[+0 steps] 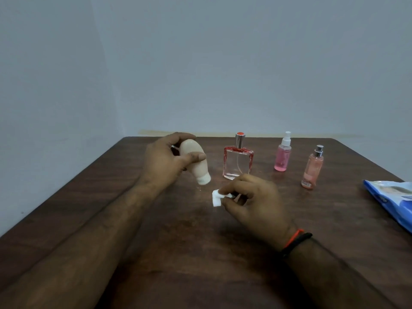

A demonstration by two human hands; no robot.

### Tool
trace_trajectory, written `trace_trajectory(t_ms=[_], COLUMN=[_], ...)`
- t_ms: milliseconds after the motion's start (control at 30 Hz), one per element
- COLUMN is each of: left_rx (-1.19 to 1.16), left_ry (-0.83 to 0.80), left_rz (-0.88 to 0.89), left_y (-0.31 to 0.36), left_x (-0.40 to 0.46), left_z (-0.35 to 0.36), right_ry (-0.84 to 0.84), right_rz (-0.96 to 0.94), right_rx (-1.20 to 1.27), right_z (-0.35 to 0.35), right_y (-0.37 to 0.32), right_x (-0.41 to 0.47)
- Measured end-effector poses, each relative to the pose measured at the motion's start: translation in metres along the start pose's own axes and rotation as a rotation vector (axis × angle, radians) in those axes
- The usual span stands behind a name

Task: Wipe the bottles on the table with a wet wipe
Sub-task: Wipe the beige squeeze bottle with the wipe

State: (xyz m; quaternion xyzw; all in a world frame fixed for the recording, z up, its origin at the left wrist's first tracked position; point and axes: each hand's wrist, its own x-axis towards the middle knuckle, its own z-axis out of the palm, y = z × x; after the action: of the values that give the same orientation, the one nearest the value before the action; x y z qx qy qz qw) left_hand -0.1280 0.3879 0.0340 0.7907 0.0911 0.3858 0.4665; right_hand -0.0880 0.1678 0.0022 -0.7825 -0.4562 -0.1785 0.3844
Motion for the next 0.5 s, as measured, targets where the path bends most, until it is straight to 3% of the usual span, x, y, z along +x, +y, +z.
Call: trace_trajectory(t_ms=[167,500], left_rx=[0.474,0.895], left_ry=[-0.184,-0.307], left_rz=[0.188,0.089], left_y=[0.012,0.006], left_x=[0.032,0.095], left_z=[0.014,0.037], right_ry=[-0.014,-0.077], right_rz=[-0.025,-0.019], right_rx=[-0.006,-0.001], right_z=[-0.001,-0.002], right_y=[0.000,0.001], right_x=[0.000,0.000])
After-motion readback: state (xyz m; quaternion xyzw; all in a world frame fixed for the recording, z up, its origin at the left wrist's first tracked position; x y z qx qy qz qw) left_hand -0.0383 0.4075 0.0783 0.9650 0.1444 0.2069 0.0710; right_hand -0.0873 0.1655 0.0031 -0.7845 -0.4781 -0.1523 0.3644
